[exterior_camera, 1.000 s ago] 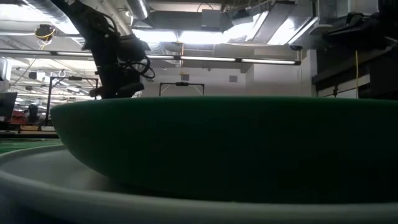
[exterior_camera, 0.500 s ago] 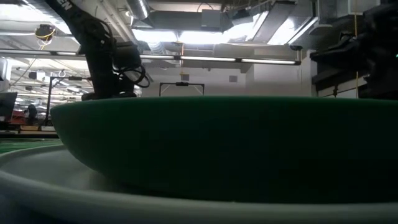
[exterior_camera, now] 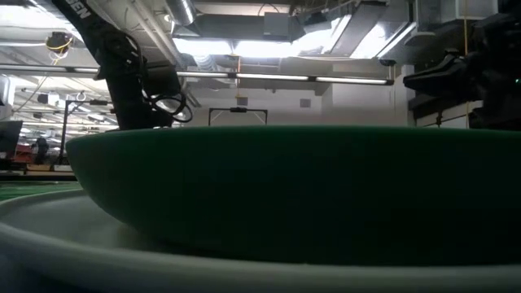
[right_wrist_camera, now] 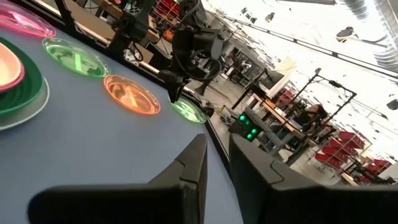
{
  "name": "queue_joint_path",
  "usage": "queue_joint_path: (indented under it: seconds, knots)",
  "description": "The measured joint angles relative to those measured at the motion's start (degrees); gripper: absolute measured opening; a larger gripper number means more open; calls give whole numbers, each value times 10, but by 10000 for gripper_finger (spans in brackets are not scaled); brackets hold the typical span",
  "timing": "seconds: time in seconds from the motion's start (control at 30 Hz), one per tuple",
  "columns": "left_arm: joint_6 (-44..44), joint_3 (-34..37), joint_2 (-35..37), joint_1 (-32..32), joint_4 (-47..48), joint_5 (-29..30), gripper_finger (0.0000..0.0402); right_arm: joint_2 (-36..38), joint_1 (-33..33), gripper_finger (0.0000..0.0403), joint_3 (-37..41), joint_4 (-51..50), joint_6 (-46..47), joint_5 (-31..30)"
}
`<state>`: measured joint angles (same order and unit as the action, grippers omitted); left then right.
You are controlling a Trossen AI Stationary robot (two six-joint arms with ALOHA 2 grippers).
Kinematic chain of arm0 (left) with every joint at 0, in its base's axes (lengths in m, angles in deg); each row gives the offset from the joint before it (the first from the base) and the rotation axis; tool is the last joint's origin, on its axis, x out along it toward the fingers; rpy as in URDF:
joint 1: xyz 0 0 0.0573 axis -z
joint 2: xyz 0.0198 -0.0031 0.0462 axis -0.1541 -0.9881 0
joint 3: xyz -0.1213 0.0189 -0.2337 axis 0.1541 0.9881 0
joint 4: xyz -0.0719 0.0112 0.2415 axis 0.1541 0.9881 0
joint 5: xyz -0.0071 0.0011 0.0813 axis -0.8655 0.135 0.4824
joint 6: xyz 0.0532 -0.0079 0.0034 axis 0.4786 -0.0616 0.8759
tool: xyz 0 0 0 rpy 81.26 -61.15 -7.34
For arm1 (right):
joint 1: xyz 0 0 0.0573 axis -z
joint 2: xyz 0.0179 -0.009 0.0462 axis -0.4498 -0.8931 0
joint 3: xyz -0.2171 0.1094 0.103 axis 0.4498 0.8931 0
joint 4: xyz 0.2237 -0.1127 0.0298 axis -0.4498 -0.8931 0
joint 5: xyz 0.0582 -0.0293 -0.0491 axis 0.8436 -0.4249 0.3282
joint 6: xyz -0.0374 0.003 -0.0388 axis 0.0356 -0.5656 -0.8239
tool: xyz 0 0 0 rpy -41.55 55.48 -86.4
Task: Stack plastic plates
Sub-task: Stack the top green plate on the white plate
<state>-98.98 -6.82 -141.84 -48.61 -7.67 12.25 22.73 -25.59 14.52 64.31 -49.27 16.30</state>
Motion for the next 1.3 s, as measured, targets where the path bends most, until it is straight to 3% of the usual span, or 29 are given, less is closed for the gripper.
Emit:
queue_joint_path:
  seconds: [0.57, 0.77, 0.93, 1.3]
  knots:
    - [3, 0, -2, 3, -10, 26, 111, 0, 0, 62, 0, -2, 13, 6]
    - [3, 0, -43, 13, -22, 28, 111, 0, 0, 62, 0, -2, 13, 6]
    - [0, 0, -73, 13, -50, 68, 111, 0, 0, 62, 0, -2, 13, 6]
    - [0, 0, -76, 6, -59, 90, 110, 0, 0, 62, 1, -2, 14, 7]
